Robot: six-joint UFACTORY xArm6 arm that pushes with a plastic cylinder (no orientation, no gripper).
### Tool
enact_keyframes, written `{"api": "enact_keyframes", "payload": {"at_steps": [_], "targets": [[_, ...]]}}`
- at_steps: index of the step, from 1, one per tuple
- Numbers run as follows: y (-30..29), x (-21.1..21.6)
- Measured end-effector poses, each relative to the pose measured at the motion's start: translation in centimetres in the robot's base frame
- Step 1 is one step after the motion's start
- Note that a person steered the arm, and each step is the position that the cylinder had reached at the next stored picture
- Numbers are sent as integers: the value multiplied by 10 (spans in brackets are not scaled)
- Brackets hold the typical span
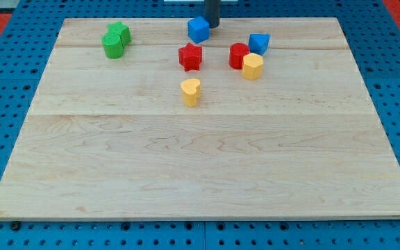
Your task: Push the blue triangle into the blue cube
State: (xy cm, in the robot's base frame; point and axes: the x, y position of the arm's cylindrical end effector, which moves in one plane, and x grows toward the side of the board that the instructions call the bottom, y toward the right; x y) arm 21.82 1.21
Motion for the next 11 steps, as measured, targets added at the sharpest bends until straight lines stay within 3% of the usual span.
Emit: {"api": "enact_keyframes", "payload": {"at_steps": [1, 2, 3, 6, 10, 11], "targets": [[28, 3], [114, 4], [142, 42], [131, 66], [24, 5], [96, 0]]}}
